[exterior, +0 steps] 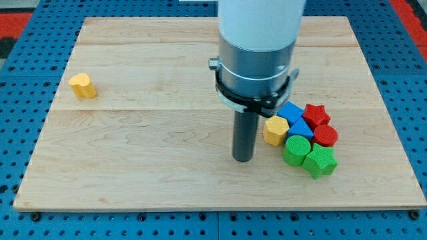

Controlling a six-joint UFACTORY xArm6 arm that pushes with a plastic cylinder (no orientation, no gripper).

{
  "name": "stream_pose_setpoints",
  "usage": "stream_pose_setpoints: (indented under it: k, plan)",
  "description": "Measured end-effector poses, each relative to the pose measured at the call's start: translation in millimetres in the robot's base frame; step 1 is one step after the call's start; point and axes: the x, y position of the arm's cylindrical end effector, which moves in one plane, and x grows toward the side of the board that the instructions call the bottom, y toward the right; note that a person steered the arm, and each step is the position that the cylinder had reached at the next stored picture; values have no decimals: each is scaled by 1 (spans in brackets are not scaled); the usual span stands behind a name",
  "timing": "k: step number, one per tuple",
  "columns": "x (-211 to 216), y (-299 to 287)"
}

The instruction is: Slide the arm to the bottom right of the green star

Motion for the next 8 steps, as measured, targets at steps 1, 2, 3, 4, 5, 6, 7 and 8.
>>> stream_pose_setpoints:
  k: [1, 2, 3, 4, 5, 6, 7, 8]
  plan:
    - [6, 13]
    - [14, 13]
    - [14, 14]
    - [15, 14]
    - [21, 14]
    - [24, 15]
    - [29, 23]
    - [55, 59]
